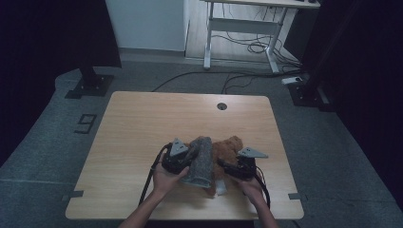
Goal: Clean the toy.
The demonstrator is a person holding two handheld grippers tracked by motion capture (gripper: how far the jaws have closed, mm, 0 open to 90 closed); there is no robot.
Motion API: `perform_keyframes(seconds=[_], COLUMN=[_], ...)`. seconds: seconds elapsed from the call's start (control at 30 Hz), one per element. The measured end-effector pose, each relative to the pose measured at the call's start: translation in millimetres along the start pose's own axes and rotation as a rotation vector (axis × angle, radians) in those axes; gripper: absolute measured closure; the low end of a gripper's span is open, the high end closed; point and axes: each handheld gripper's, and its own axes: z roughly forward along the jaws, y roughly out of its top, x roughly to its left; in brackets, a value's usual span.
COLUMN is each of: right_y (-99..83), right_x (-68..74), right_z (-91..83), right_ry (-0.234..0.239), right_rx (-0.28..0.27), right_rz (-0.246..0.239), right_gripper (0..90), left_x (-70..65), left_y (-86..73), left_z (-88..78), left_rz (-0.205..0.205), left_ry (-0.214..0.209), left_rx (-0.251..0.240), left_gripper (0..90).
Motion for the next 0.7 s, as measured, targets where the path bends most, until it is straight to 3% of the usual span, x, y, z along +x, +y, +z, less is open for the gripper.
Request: perform_keyframes(seconds=[0.03,0.17,0.27,0.33,0.37,0.43,0.57,0.7], right_y=[-0.6,-3.0,-5.1,-6.9,-8.9,-10.6,-13.4,-14.1], right_x=[0.8,6.2,10.1,13.0,15.0,16.0,14.9,19.1], right_z=[0.0,-0.8,-1.6,-2.0,-2.6,-3.0,-2.7,-1.6], right_ry=[-0.009,-0.037,-0.057,-0.074,-0.087,-0.093,-0.097,-0.124], right_rx=[-0.008,-0.03,-0.044,-0.058,-0.07,-0.082,-0.083,-0.091], right_rz=[-0.005,-0.039,-0.058,-0.073,-0.089,-0.098,-0.098,-0.125], right_gripper=[46.4,48.3,49.2,49.5,49.6,49.7,49.9,50.1], left_x=[-2.2,-19.8,-40.3,-50.5,-58.6,-61.3,-54.5,-43.5], left_y=[6.3,37.0,60.2,69.7,71.9,67.6,60.6,58.8], left_z=[0.2,5.9,24.7,43.8,63.7,82.1,88.0,75.2], left_rz=[0.006,-0.003,0.021,0.011,0.022,0.032,-0.006,0.018], left_ry=[-0.007,-0.108,-0.134,-0.163,-0.152,-0.145,-0.157,-0.094], left_rx=[-0.002,-0.034,-0.021,0.009,0.053,0.116,0.121,0.125], left_gripper=[83.7,83.7,83.6,83.5,83.4,82.9,82.2,82.5])
